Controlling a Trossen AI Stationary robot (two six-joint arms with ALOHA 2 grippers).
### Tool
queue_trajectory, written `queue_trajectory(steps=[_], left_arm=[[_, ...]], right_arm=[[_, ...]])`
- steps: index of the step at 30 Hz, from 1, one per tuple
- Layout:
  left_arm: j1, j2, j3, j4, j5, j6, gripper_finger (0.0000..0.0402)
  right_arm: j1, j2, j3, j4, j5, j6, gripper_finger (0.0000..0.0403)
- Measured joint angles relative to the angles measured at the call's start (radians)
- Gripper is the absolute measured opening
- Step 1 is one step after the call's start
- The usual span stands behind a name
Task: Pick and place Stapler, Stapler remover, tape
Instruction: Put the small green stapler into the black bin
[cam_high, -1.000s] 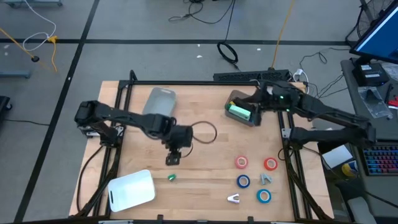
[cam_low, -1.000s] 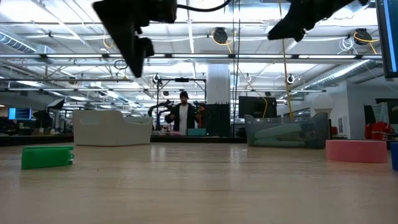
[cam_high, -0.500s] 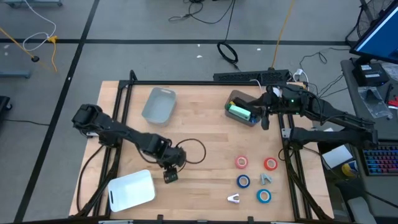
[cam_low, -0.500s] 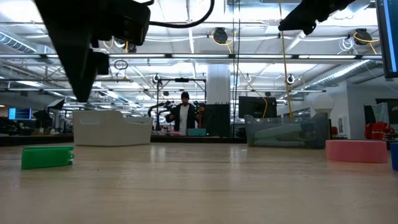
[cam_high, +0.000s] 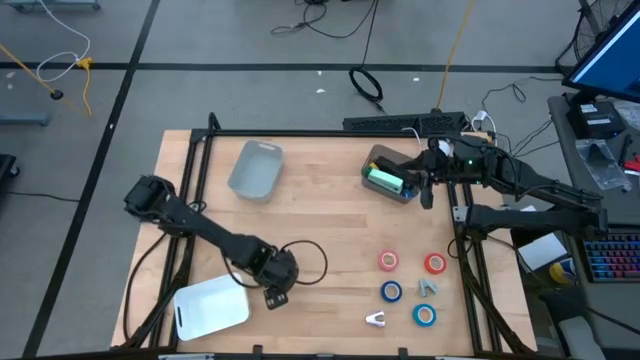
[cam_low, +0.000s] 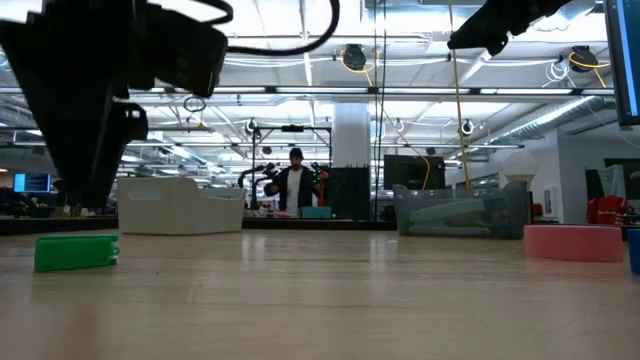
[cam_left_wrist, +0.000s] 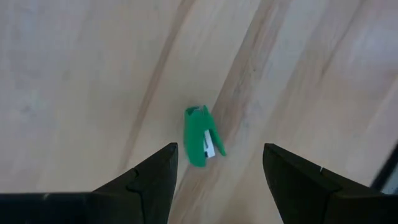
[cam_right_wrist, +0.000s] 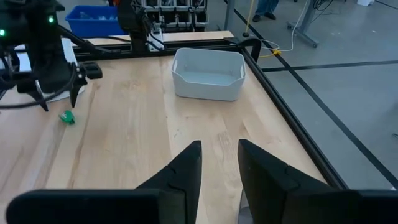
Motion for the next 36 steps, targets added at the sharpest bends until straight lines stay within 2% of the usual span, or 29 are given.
queue_trajectory(steps=[8, 17, 25, 36], left_arm=[[-0.031, 0.082, 0.0, 0.021, 0.003, -0.085, 0.0234], [-0.051, 0.104, 0.0, 0.002, -0.022, -0.17, 0.0234], [-0.051, 0.108, 0.001, -0.015, -0.09, -0.179, 0.0234], [-0.05, 0.12, 0.005, -0.031, -0.087, -0.164, 0.0234]], right_arm=[[0.0, 0.0, 0.0, 0.0, 0.0, -0.009, 0.01], [0.0, 0.0, 0.0, 0.0, 0.0, -0.024, 0.01], [0.0, 0.0, 0.0, 0.0, 0.0, -0.024, 0.01], [0.0, 0.0, 0.0, 0.0, 0.0, -0.024, 0.01]])
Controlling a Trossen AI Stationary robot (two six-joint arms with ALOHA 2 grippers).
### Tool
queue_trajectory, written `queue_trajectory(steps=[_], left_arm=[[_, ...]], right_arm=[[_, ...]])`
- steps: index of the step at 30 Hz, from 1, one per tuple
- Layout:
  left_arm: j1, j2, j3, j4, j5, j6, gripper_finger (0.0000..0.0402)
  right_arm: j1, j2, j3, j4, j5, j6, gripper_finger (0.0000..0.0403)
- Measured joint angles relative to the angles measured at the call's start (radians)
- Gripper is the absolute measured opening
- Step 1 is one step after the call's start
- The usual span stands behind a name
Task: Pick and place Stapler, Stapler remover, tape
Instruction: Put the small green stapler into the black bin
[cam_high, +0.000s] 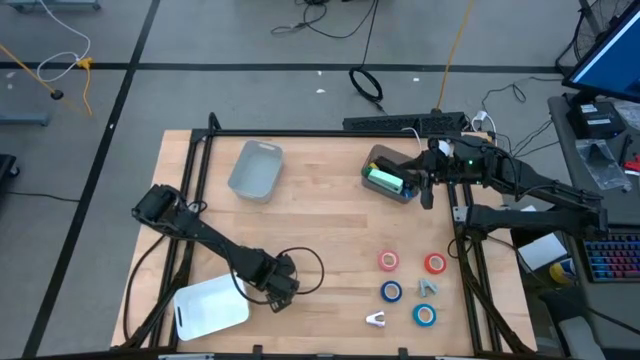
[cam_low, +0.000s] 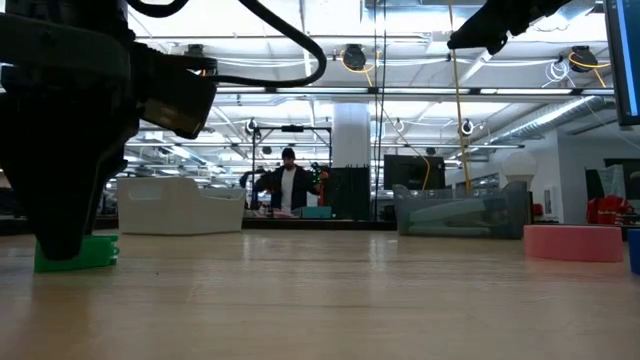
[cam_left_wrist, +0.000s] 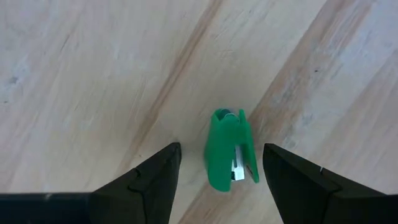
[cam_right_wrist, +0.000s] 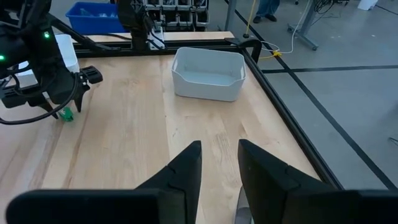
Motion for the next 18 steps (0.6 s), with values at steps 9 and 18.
queue_trajectory(steps=[9, 18], left_arm=[[-0.007, 0.001, -0.001, -0.03, 0.024, 0.026, 0.0234], [-0.012, 0.002, -0.002, -0.035, 0.021, 0.07, 0.0217]], right_arm=[[0.0, 0.0, 0.0, 0.0, 0.0, 0.0, 0.01], [0.0, 0.0, 0.0, 0.0, 0.0, 0.0, 0.01]])
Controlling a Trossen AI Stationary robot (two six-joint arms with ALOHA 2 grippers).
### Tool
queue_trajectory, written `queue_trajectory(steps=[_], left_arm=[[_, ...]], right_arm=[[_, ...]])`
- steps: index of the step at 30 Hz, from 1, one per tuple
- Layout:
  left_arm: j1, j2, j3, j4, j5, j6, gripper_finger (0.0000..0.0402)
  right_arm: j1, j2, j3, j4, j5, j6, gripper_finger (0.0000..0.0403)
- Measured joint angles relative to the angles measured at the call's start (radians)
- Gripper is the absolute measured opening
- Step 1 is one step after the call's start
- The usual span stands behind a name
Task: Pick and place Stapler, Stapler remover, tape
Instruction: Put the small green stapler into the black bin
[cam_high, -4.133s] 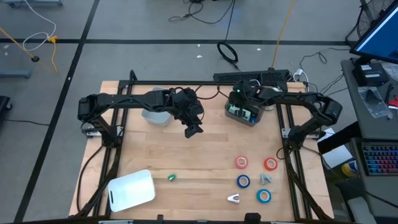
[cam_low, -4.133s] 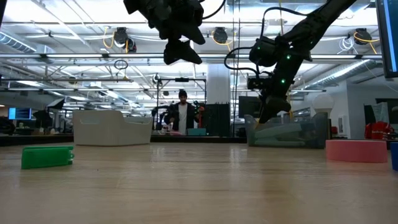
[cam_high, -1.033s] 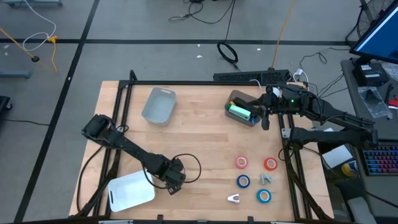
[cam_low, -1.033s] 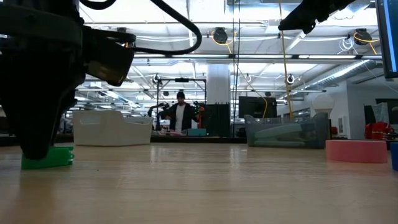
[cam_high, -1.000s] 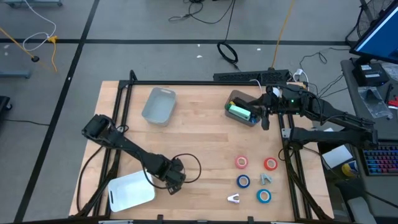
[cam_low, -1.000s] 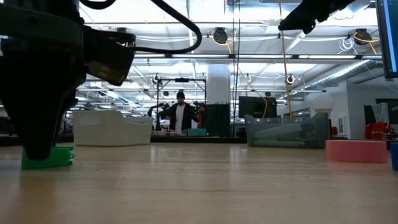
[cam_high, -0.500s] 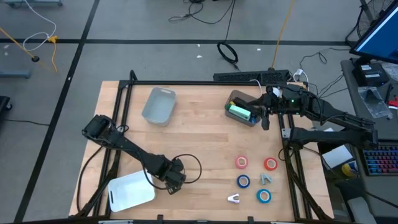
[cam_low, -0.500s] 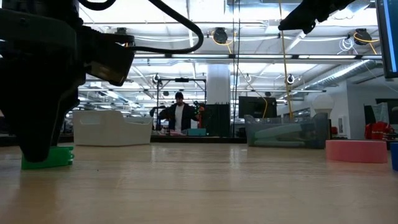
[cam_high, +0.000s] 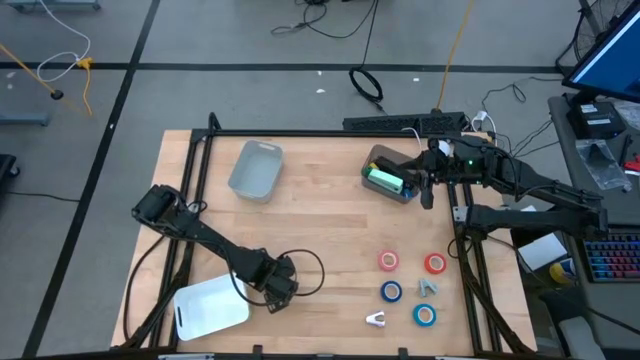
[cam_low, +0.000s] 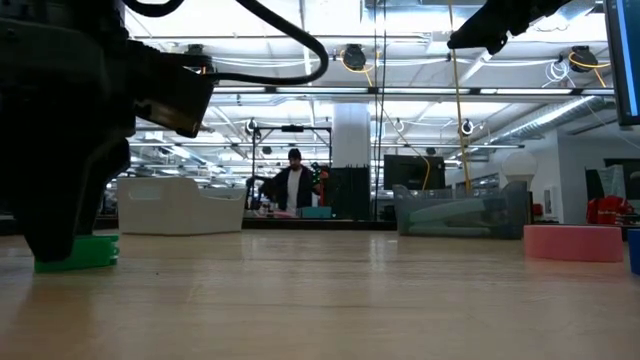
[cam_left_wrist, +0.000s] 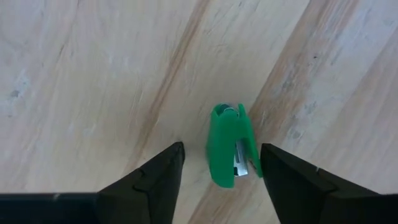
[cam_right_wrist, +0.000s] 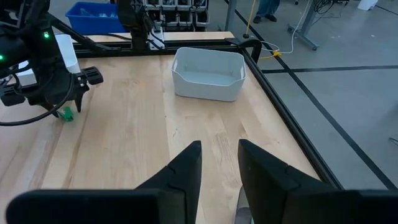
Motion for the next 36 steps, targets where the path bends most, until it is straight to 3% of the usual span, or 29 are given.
queue_trajectory(steps=[10, 28, 31, 36], left_arm=[[-0.004, 0.001, -0.002, 0.006, -0.007, 0.026, 0.014], [0.046, -0.055, -0.007, 0.038, 0.0, 0.012, 0.0093], [0.087, -0.12, -0.005, 0.099, -0.011, 0.06, 0.0093], [0.164, -0.236, -0.004, 0.264, -0.006, 0.177, 0.0093]], right_arm=[[0.0, 0.0, 0.0, 0.0, 0.0, 0.0, 0.01], [0.0, 0.0, 0.0, 0.0, -0.003, -0.003, 0.01], [0.0, 0.0, 0.0, 0.0, -0.051, -0.019, 0.01], [0.0, 0.009, 0.0, 0.0, -0.219, -0.081, 0.01]])
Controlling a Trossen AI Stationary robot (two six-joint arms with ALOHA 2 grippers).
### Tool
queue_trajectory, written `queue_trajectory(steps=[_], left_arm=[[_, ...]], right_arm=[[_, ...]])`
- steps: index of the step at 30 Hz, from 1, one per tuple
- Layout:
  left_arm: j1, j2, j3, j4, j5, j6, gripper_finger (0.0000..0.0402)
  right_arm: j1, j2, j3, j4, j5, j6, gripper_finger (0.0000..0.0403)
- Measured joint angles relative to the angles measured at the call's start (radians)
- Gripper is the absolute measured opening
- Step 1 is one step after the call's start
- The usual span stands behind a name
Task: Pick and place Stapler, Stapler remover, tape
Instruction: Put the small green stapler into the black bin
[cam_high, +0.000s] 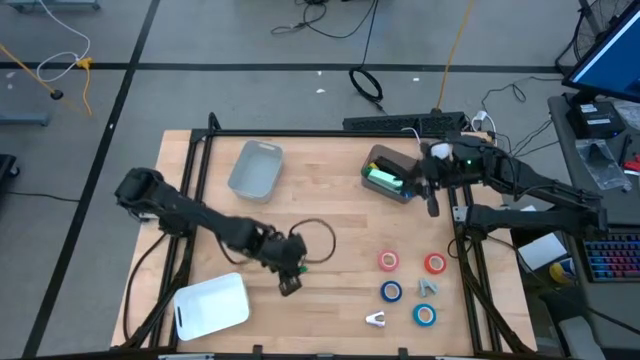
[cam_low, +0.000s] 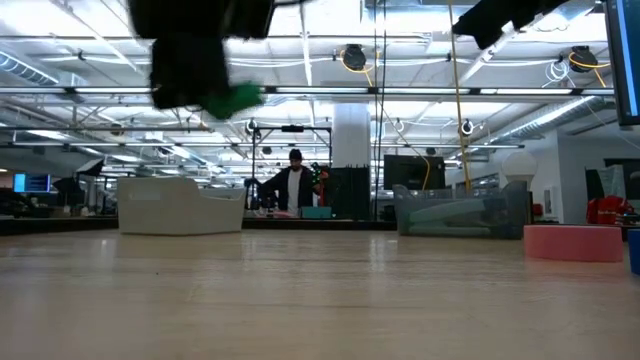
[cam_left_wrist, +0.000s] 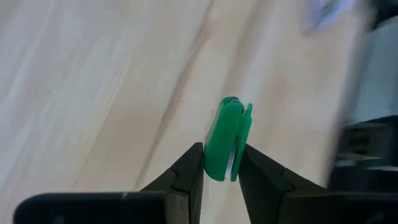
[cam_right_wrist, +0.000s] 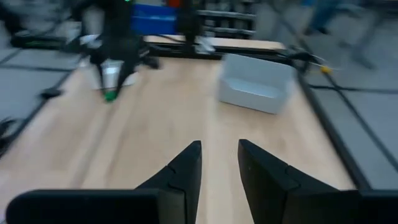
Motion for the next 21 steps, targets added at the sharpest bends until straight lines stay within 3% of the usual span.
queue_trajectory(steps=[3, 10, 21], left_arm=[[0.058, -0.044, 0.001, 0.078, 0.057, 0.037, 0.0093], [0.195, -0.078, 0.002, 0.12, 0.262, -0.009, 0.0093], [0.294, -0.077, 0.002, 0.29, 0.513, -0.056, 0.0092]], right_arm=[[0.02, 0.027, -0.002, 0.005, -0.07, -0.049, 0.01], [0.165, 0.142, -0.054, 0.125, -0.09, -0.18, 0.01], [0.357, 0.395, -0.056, 0.41, 0.098, -0.38, 0.01]])
